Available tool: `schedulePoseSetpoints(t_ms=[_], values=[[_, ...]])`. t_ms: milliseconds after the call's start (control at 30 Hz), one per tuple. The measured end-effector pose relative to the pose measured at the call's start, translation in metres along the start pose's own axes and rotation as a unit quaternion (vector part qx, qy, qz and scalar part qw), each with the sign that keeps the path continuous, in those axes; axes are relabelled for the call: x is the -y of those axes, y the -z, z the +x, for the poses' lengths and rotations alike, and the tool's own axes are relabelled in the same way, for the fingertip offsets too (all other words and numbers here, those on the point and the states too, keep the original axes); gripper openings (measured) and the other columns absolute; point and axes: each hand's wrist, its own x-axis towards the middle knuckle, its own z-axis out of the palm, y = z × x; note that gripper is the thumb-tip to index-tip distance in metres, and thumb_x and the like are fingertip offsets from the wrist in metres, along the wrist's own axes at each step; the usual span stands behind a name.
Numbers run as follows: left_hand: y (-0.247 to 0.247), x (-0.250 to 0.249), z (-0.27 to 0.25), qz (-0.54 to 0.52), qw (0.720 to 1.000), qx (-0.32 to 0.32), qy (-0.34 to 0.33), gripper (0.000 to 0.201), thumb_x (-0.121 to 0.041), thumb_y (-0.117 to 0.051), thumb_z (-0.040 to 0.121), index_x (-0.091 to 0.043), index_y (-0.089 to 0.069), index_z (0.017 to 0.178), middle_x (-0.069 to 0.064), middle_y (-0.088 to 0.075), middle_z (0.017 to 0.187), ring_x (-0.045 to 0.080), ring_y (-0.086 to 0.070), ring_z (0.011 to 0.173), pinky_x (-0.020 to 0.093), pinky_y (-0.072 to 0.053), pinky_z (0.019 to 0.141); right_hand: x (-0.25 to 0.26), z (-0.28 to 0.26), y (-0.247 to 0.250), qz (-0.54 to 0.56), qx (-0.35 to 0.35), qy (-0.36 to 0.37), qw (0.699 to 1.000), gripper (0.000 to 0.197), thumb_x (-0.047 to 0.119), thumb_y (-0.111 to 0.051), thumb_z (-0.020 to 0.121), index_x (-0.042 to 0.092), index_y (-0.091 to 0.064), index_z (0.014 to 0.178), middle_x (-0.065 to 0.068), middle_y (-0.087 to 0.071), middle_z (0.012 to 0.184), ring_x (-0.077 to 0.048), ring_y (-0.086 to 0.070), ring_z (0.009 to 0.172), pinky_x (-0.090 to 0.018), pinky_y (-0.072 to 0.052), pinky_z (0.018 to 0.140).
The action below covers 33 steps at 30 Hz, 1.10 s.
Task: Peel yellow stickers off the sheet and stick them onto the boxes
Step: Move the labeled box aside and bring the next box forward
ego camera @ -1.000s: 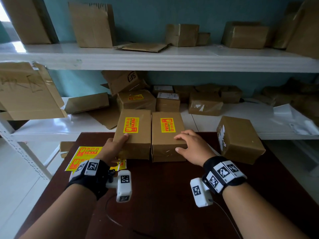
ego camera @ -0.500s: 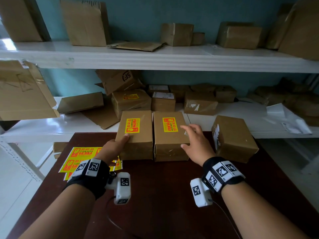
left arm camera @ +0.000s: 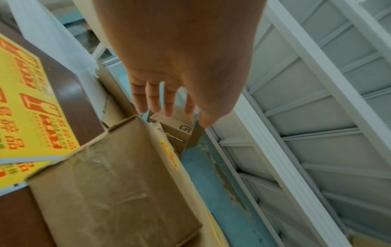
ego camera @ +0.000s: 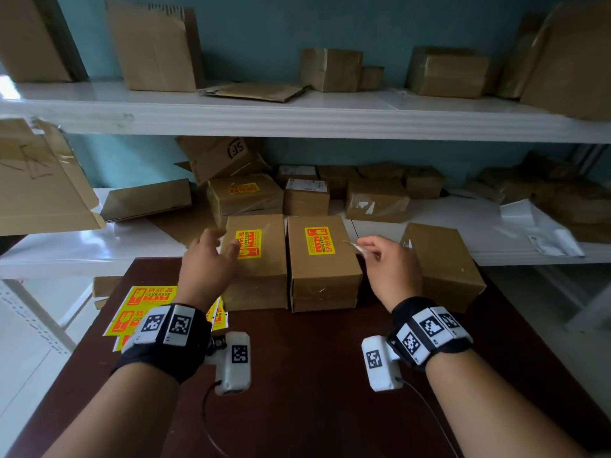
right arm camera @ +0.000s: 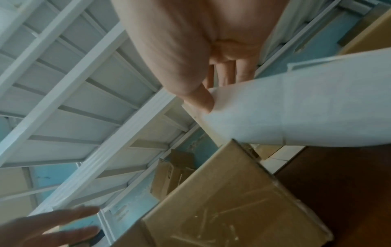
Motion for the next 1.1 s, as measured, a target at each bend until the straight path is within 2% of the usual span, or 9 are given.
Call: schedulePoseSetpoints(t_ms=[67, 167, 233, 300, 400, 533, 733, 933, 1100], values=[[0.000, -0.020, -0.010, -0.119, 0.992, 0.035, -0.018, 0.033, -0.036, -0.055, 0.099, -0.026, -0.056, 0.130, 0.005, -0.068, 0.115, 0.019, -0.066, 0.098, 0.032, -0.050, 0.074, 0.012, -0.004, -0.002, 0.026, -0.025, 0.026, 0.999, 0.033, 0.009, -0.060, 0.098, 0.024, -0.069, 0.126, 0.008, -0.074, 0.114, -0.005, -0.070, 0.087, -0.020, -0.054, 0.075], [-0.001, -0.045, -0.027, -0.264, 0.944, 0.193, 0.032, 0.030, -0.038, -0.048, 0.103, -0.036, -0.056, 0.132, 0.007, -0.074, 0.108, 0.025, -0.073, 0.093, 0.033, -0.054, 0.074, 0.031, -0.015, -0.015, 0.061, -0.007, 0.092, 0.994, 0.046, 0.008, -0.062, 0.096, 0.025, -0.058, 0.139, 0.014, -0.071, 0.118, 0.009, -0.057, 0.059, -0.008, -0.047, 0.055], [-0.003, -0.052, -0.034, -0.265, 0.920, 0.284, 0.039, 0.035, -0.048, -0.041, 0.103, -0.042, -0.054, 0.135, 0.006, -0.074, 0.112, 0.023, -0.074, 0.097, 0.036, -0.054, 0.082, 0.041, -0.025, -0.026, 0.060, 0.022, 0.144, 0.987, 0.053, 0.004, -0.062, 0.094, 0.028, -0.056, 0.141, 0.012, -0.072, 0.118, 0.008, -0.063, 0.071, -0.013, -0.055, 0.065], [-0.006, -0.056, -0.038, -0.259, 0.910, 0.320, 0.040, 0.042, -0.053, -0.039, 0.101, -0.036, -0.058, 0.135, 0.005, -0.072, 0.116, 0.022, -0.073, 0.101, 0.037, -0.055, 0.084, 0.048, -0.032, -0.038, 0.061, 0.057, 0.187, 0.979, 0.057, 0.004, -0.063, 0.092, 0.030, -0.056, 0.142, 0.005, -0.075, 0.116, -0.007, -0.071, 0.094, -0.028, -0.060, 0.083], [-0.010, -0.055, -0.039, -0.250, 0.919, 0.300, 0.051, 0.043, -0.049, -0.046, 0.101, -0.021, -0.069, 0.121, 0.008, -0.074, 0.112, 0.026, -0.070, 0.103, 0.034, -0.057, 0.080, 0.054, -0.040, -0.049, 0.073, 0.116, 0.215, 0.967, 0.056, 0.011, -0.066, 0.087, 0.031, -0.058, 0.138, 0.000, -0.074, 0.115, -0.021, -0.069, 0.104, -0.037, -0.057, 0.085], [-0.007, -0.046, -0.032, -0.228, 0.946, 0.223, 0.053, 0.031, -0.041, -0.056, 0.099, -0.018, -0.076, 0.107, 0.010, -0.074, 0.101, 0.023, -0.068, 0.085, 0.034, -0.057, 0.072, 0.055, -0.039, -0.045, 0.077, 0.146, 0.217, 0.962, 0.046, 0.025, -0.071, 0.087, 0.021, -0.064, 0.133, 0.003, -0.068, 0.127, -0.015, -0.060, 0.117, -0.027, -0.048, 0.101], [0.002, -0.020, -0.013, -0.154, 0.983, 0.095, 0.033, 0.029, -0.023, -0.068, 0.093, -0.014, -0.071, 0.120, 0.006, -0.070, 0.105, 0.018, -0.064, 0.080, 0.031, -0.056, 0.065, 0.040, -0.021, -0.025, 0.059, 0.094, 0.172, 0.979, 0.020, 0.029, -0.063, 0.094, 0.024, -0.073, 0.111, 0.009, -0.071, 0.109, -0.009, -0.062, 0.103, -0.032, -0.052, 0.093], [0.005, -0.001, -0.003, -0.002, 0.998, 0.062, 0.009, 0.040, -0.028, -0.073, 0.086, -0.022, -0.068, 0.125, 0.010, -0.066, 0.112, 0.027, -0.063, 0.104, 0.041, -0.052, 0.094, 0.001, 0.006, -0.004, -0.147, 0.137, 0.005, 0.980, 0.054, 0.045, -0.057, 0.096, 0.026, -0.046, 0.145, 0.000, -0.049, 0.149, -0.027, -0.039, 0.139, -0.043, -0.033, 0.116], [0.000, 0.004, -0.002, 0.131, 0.990, 0.059, -0.004, 0.044, -0.043, -0.067, 0.088, -0.030, -0.063, 0.130, 0.016, -0.055, 0.130, 0.033, -0.051, 0.125, 0.042, -0.034, 0.110, -0.035, 0.016, 0.016, -0.247, 0.077, -0.154, 0.953, 0.085, 0.058, -0.062, 0.088, 0.024, -0.024, 0.155, -0.011, -0.027, 0.162, -0.038, -0.022, 0.149, -0.057, -0.018, 0.120]])
